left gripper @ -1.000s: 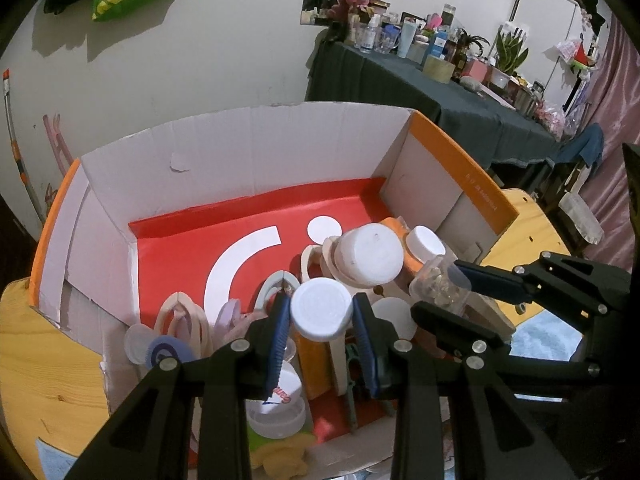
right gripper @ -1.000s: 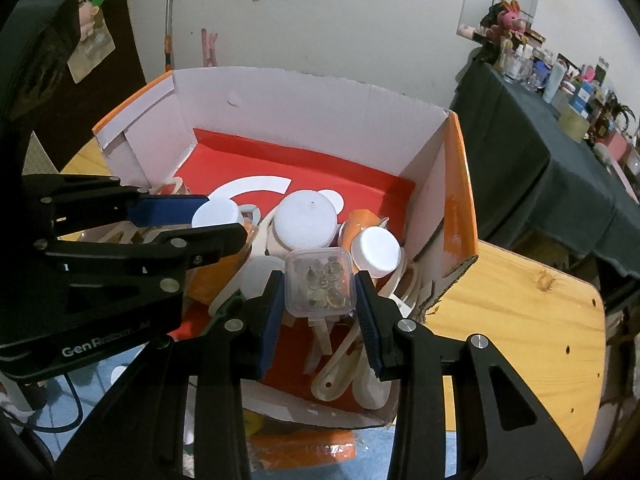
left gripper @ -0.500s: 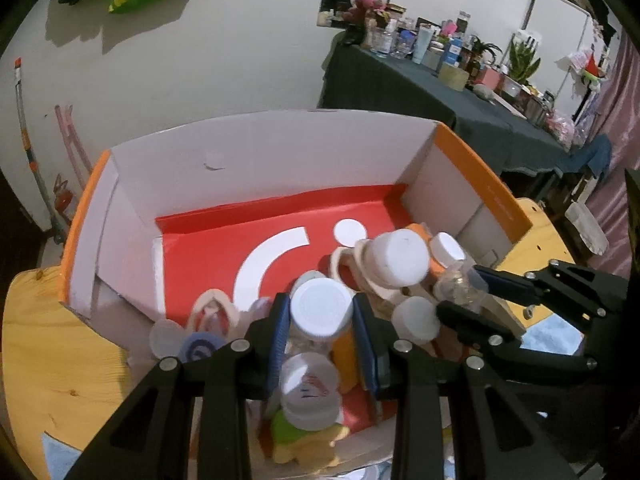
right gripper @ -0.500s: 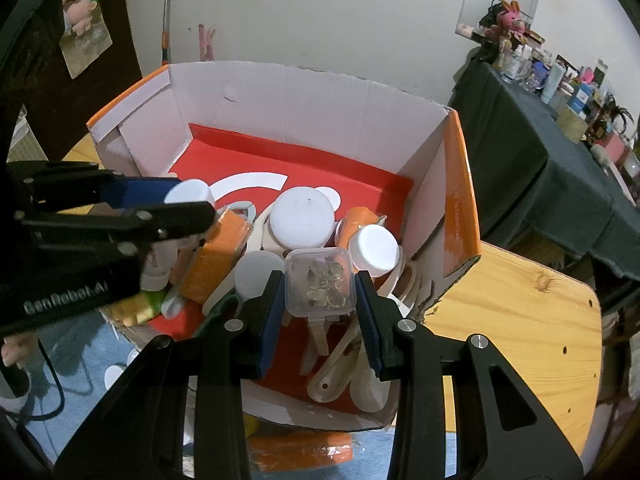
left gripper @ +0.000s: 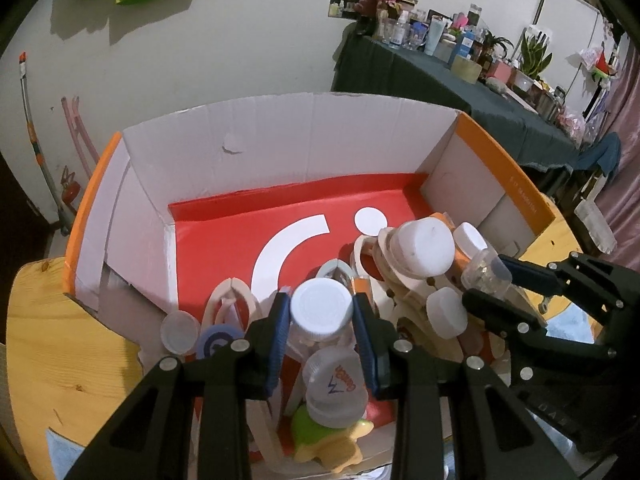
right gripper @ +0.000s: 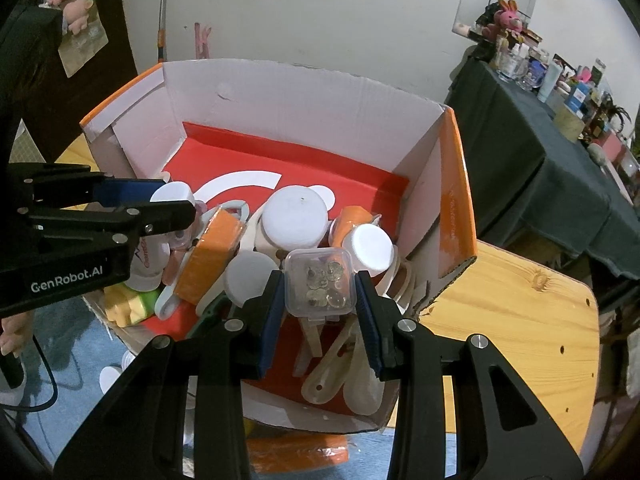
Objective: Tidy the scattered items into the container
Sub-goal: 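Lower the clear tub into the box and open right tool while left tool lowers its cap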
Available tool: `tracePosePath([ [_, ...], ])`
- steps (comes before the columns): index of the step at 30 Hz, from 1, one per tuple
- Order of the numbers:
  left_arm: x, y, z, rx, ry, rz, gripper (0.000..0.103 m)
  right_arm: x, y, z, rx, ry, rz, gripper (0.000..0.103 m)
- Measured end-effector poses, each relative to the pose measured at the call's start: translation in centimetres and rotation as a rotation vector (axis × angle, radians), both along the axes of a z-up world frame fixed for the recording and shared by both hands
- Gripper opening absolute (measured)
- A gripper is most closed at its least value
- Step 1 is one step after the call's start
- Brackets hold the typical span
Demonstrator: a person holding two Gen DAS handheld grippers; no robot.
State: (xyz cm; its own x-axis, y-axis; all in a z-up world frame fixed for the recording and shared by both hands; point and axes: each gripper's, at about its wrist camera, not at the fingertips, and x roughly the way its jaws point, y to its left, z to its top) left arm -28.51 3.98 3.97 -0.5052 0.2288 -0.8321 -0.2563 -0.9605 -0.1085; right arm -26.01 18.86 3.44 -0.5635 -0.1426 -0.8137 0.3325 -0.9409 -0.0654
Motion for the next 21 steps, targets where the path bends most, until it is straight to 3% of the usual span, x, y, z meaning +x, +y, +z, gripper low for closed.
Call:
tracePosePath([
  [21,0.20,-0.25,-0.05,-0.004,-0.005,-0.002,0.034,0.08,-0.19,-0.01,0.015,0.003,-0.007,0.034],
])
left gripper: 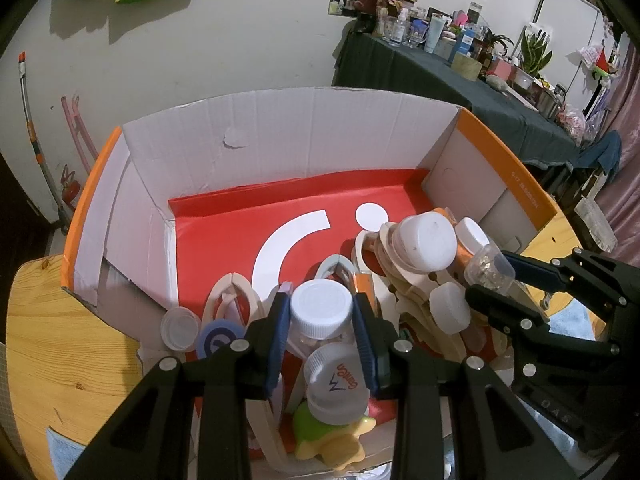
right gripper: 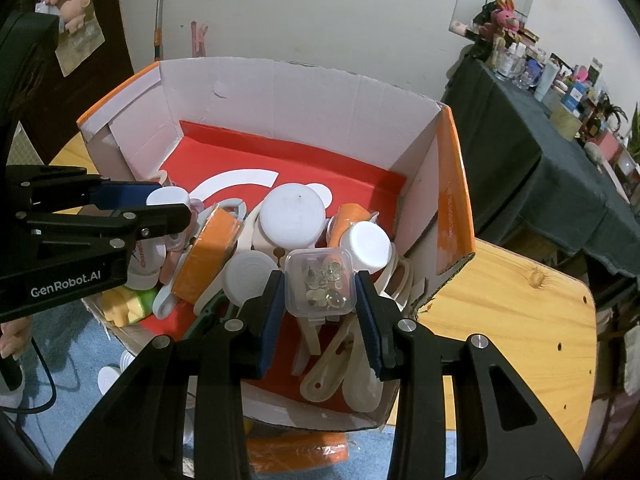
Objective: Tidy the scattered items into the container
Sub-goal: 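Lower the clear tub into the box and open right tool while left tool lowers its cap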
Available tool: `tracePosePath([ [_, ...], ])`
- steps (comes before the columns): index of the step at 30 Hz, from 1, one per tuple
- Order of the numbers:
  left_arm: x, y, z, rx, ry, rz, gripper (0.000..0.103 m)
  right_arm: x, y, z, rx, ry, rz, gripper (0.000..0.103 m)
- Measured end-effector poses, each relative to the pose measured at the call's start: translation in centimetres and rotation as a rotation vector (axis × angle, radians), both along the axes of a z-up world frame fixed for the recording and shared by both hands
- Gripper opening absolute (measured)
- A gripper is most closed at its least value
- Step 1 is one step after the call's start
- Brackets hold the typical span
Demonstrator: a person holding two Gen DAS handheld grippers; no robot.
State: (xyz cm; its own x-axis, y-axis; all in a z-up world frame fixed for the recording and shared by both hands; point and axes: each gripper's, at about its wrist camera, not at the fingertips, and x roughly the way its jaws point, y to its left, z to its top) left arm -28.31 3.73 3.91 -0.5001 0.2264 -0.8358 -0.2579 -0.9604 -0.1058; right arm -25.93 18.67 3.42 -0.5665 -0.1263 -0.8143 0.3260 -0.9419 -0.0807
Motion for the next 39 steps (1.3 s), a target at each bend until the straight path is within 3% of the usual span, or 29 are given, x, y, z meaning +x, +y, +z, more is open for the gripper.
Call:
tracePosePath([
  [33,0.15,-0.08,0.12,0.001,0.000,-0.001,0.035,-0.18,0.15,-0.15,-0.015,-0.033,-0.012,0.034],
  [39,0.15,-0.09,0.14,0.004,-0.001,0.000,0.036,-0.09,0.13,-0.36,-0.015,-0.035,-0.008,0.039],
])
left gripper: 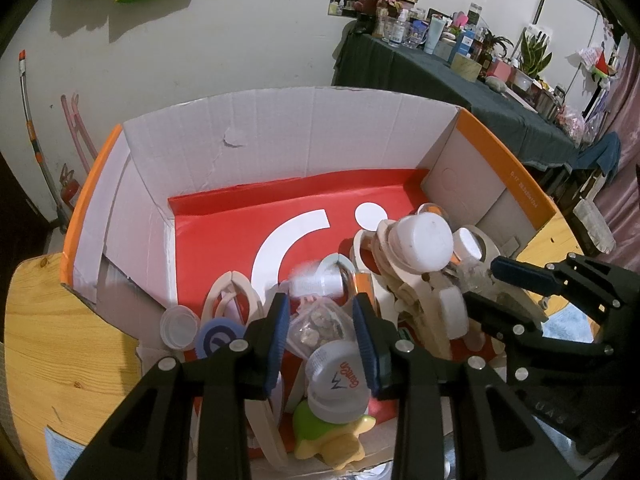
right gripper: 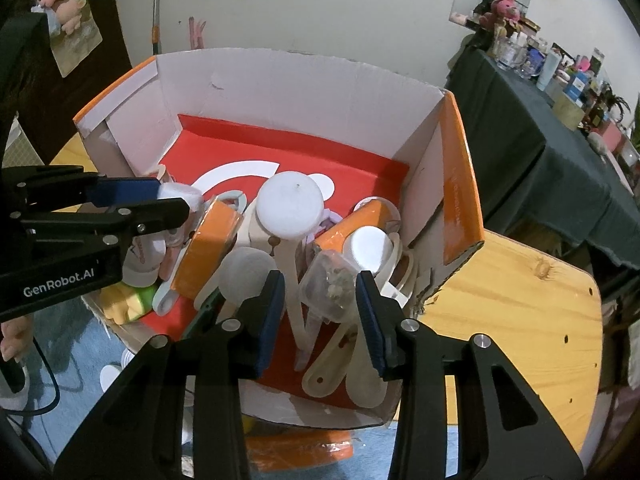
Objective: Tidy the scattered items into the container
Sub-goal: 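Lower the clear tub into the box and open right tool while left tool lowers its cap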
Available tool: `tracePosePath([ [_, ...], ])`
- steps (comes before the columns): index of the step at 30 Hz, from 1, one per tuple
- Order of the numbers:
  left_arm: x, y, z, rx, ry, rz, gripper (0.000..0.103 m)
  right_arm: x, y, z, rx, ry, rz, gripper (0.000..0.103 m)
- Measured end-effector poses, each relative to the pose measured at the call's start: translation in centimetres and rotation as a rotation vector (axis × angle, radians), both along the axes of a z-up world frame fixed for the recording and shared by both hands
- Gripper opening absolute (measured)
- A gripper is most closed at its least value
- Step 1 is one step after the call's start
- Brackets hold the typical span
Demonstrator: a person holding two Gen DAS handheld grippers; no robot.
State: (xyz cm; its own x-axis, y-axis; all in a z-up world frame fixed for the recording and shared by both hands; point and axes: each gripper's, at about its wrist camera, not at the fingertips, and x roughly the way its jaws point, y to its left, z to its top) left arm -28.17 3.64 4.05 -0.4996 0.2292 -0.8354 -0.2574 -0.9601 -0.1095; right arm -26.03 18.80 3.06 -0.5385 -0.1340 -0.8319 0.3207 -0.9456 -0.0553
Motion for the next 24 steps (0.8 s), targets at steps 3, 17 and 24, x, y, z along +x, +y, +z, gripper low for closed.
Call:
tracePosePath([
  [3,0.00,-0.02,0.00,0.002,-0.001,0.001,0.036,0.08,-0.11,0.00,0.006,0.006,0.000,0.043],
  [17,0.29,-0.03,0.31,0.009,0.009,0.005,0.043,0.10,-0.21,0.08,-0.001,0.007,-0.002,0.051],
  [24,0.36,-0.13,0.56,0.017,0.012,0.005,0.046,0.19,-0.37,0.21,-0.001,0.017,-0.006,0.057],
])
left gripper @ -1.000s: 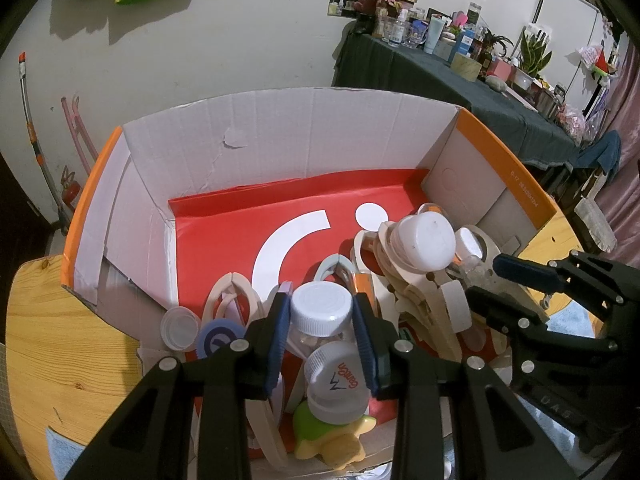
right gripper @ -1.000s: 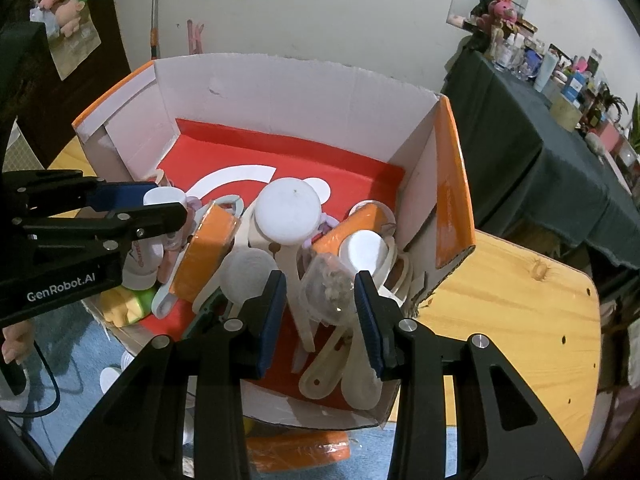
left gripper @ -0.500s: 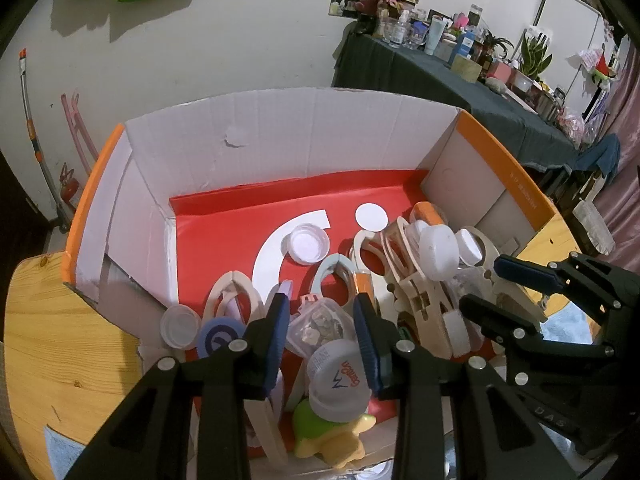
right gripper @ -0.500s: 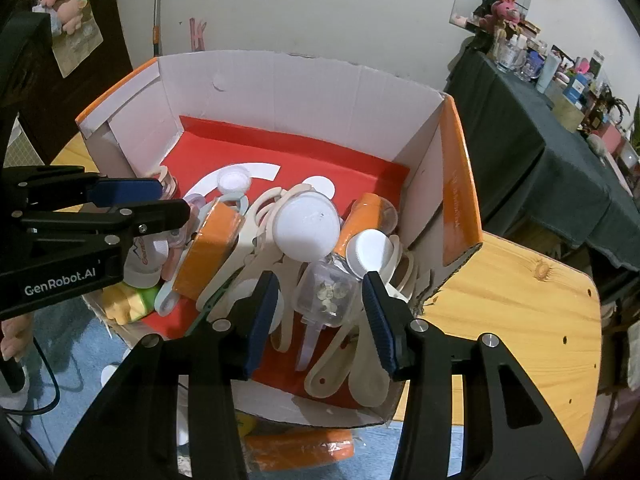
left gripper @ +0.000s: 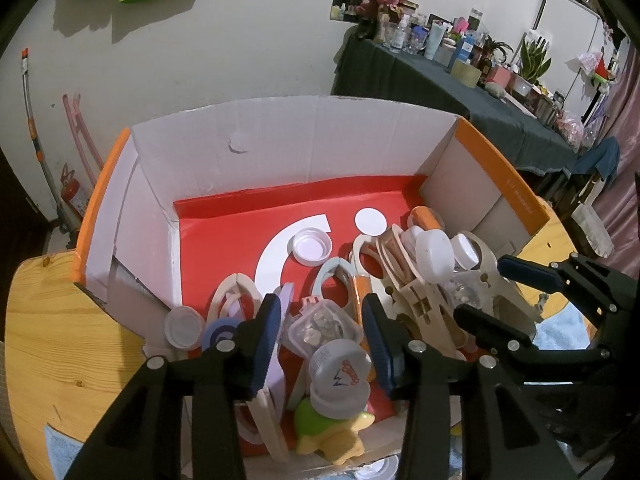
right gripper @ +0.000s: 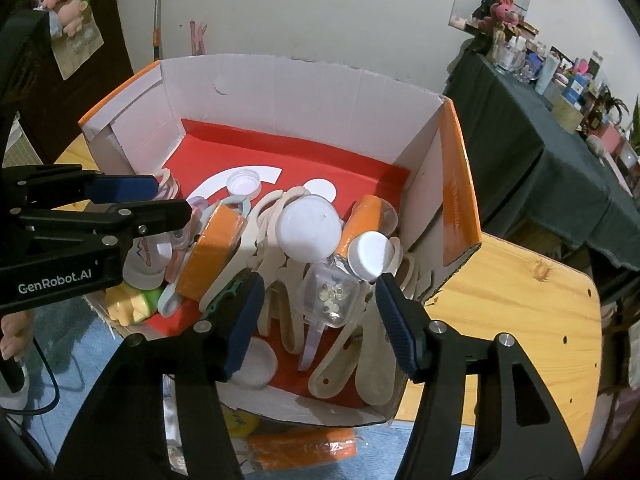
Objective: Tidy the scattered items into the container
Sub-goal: 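Lower the clear tub into the box and open right tool while left tool lowers its cap, then open left tool over the box and withdraw both tools toward the towel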
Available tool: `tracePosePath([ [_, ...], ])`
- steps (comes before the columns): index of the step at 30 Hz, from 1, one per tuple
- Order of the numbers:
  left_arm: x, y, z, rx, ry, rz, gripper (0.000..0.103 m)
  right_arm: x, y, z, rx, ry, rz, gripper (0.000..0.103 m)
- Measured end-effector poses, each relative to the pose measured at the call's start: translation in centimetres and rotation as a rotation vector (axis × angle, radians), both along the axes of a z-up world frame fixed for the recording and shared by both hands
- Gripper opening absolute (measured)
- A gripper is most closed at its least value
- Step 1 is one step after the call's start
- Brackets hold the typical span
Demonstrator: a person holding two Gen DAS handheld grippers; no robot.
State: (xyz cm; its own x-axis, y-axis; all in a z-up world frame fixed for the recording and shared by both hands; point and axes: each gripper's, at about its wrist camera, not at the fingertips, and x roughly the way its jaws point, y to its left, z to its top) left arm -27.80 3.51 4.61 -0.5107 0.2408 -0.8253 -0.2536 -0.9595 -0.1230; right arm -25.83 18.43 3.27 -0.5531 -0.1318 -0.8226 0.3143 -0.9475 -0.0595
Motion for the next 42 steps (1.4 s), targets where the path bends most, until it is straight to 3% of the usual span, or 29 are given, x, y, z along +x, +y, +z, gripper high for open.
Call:
tracePosePath([
  [5,0.3,0.0,0.4,0.005,0.012,-0.001,0.054,0.1,0.1,0.3,-0.005,0.008,-0.007,0.063],
  [20,2.2,-0.1,2.4,-0.001,0.062,-0.006,0.056,1.5,0.0,1.7,-0.021,0.034,0.000,0.064],
  [29,5.1,-0.1,4.2,-0.009,0.108,-0.023,0.057,3.9,-0.2,3.3,-0.028,0.067,0.002,0.064],
  [42,9.9,0.1,5.5,-0.019,0.160,-0.061,0.066,8.8,-0.2,4.7,-0.046,0.107,0.016,0.069],
])
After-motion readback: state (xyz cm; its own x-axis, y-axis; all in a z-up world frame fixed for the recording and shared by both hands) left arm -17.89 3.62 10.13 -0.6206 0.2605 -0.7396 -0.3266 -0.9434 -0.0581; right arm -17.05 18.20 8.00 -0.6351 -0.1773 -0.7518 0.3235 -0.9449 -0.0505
